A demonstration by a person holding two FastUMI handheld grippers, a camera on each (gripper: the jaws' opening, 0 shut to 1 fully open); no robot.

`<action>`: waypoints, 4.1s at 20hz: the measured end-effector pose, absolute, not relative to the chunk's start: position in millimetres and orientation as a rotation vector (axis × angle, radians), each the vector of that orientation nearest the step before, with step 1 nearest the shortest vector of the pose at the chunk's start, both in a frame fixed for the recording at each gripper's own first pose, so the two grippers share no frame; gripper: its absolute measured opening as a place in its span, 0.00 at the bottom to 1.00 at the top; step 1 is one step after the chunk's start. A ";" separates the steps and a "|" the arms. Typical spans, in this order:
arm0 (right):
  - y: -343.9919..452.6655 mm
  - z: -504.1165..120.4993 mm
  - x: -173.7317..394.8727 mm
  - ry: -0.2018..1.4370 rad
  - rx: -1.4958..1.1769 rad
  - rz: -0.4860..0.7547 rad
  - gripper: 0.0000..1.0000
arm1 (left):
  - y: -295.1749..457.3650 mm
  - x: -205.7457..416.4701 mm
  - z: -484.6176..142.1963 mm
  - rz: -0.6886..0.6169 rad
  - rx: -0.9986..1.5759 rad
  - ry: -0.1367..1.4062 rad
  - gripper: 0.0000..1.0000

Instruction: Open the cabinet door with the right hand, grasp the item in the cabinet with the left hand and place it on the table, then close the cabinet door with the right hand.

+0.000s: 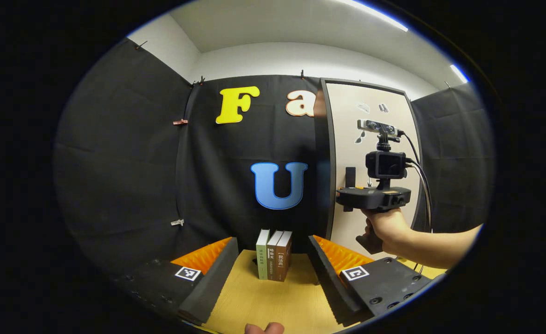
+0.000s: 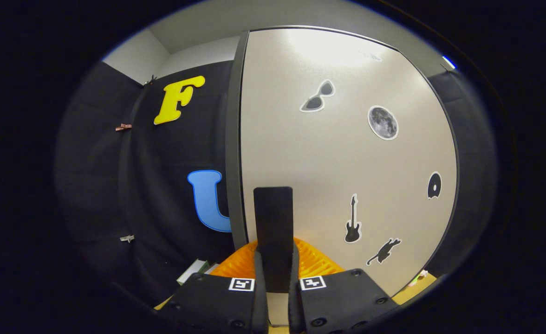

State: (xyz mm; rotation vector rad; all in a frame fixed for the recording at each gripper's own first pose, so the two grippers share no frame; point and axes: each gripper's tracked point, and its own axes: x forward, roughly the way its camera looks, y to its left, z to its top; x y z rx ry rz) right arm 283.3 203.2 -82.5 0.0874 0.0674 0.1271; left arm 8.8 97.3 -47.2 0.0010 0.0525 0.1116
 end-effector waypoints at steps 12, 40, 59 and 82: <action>190.8 -70.9 213.2 0.109 0.106 0.294 0.20 | 64.2 -19.6 -32.6 0.091 0.013 0.026 0.94; 93.4 -57.1 145.5 0.091 0.106 0.209 0.19 | -57.0 -23.3 -14.7 -0.099 0.025 0.012 0.94; 22.2 -47.9 152.9 0.051 0.104 -0.008 0.02 | -154.8 20.1 -10.0 -0.246 0.007 0.005 0.95; -114.7 -69.1 106.3 -0.071 -0.015 -0.255 0.96 | -248.8 238.0 -48.6 -0.421 0.078 0.230 0.94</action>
